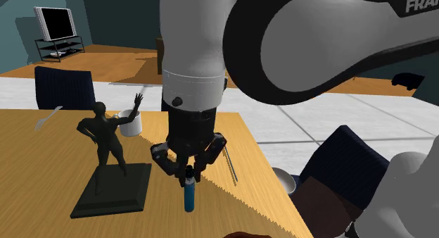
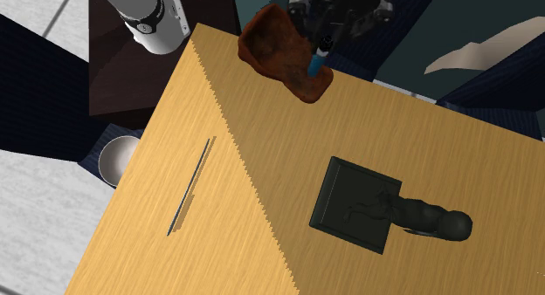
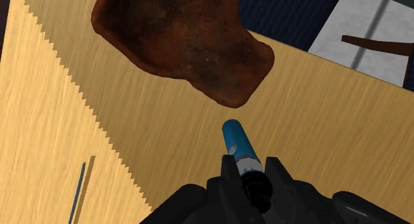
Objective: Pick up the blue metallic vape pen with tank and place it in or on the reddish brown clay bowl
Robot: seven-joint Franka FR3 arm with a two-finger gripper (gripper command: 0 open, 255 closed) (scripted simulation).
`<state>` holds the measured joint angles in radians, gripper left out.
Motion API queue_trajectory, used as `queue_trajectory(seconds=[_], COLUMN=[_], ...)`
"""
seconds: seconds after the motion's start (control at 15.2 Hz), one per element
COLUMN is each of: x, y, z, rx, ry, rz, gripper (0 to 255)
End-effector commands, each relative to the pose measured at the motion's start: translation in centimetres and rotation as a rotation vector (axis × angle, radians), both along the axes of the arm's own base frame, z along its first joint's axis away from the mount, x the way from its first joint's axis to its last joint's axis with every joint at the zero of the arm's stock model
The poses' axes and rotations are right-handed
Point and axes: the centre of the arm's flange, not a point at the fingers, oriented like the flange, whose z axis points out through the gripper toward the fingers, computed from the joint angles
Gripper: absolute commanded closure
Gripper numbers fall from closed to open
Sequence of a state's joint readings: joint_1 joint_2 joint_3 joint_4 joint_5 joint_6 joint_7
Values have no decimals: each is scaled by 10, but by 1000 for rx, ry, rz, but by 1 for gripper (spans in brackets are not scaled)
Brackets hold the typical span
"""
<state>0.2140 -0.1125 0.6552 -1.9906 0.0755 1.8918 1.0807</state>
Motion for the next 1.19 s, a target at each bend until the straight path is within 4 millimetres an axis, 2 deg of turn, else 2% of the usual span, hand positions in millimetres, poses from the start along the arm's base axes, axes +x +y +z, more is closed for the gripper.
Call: queue_trajectory(seconds=[0.0, 0.46, 0.53, 1.12], x=[-23, -112, -129, -129], y=[-9, -33, -38, -38], z=[6, 16, 18, -30], rx=[1, 1, 1, 1], ry=[1, 1, 1, 1], rz=[-1, -1, -1, -1], gripper=[255, 255, 255, 255])
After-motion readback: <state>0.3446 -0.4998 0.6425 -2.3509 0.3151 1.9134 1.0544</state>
